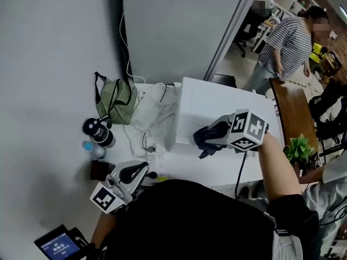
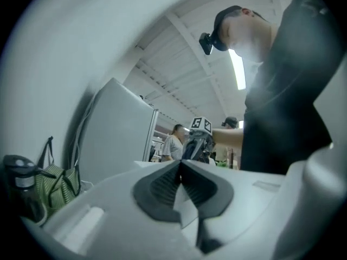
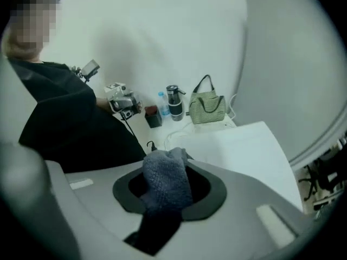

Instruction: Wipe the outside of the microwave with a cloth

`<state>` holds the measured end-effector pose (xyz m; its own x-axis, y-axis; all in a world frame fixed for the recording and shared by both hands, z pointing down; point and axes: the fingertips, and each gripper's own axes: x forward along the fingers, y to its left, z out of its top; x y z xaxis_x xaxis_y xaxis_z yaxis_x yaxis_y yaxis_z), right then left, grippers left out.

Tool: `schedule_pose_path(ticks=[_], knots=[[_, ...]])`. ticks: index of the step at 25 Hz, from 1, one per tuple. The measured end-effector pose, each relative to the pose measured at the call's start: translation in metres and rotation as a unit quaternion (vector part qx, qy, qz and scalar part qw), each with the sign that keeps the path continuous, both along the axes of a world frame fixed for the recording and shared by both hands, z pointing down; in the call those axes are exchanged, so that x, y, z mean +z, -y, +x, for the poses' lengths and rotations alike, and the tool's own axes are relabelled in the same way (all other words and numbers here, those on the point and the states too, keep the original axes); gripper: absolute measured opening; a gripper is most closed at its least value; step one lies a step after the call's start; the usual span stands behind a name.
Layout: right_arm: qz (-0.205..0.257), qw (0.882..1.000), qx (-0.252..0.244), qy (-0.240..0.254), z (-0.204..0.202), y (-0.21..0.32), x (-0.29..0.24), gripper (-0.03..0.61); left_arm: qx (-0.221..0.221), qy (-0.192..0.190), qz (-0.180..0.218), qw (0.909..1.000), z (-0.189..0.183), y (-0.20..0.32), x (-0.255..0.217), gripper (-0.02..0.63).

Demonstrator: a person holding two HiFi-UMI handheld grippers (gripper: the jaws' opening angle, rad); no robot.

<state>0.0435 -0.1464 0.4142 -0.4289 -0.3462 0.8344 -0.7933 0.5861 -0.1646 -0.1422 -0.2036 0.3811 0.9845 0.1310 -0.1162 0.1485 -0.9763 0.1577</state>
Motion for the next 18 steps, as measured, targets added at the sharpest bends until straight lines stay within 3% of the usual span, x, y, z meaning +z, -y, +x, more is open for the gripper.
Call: schedule_pose_path(ticks=[3, 6, 10, 14, 15, 18], knots=[[0.071, 0.993, 0.082, 0.041, 0.059, -0.039, -0.02, 0.091, 0.019, -0.005, -0.004, 0.9998, 0.042, -0.021, -0.013, 0.005], [0.15, 0.972, 0.172, 0.053, 0.136, -0.081, -0.041, 0.091, 0.04, -0.018, 0.002, 0.999, 0.095, -0.051, -0.033, 0.005], [0.231, 0.922, 0.309, 0.043, 0.258, -0.134, -0.057, 0.091, 0.065, -0.013, -0.011, 0.9978, 0.159, -0.091, -0.047, 0.005], [0.261, 0.85, 0.452, 0.069, 0.362, -0.167, -0.022, 0.092, 0.085, 0.026, 0.001, 0.9961, 0.2, -0.114, -0.049, 0.005], [0.26, 0.839, 0.471, 0.083, 0.376, -0.167, -0.006, 0.092, 0.089, 0.038, 0.015, 0.9952, 0.208, -0.117, -0.048, 0.005], [0.256, 0.822, 0.489, 0.142, 0.402, -0.151, 0.035, 0.092, 0.095, 0.067, 0.055, 0.9917, 0.24, -0.124, -0.046, 0.005]])
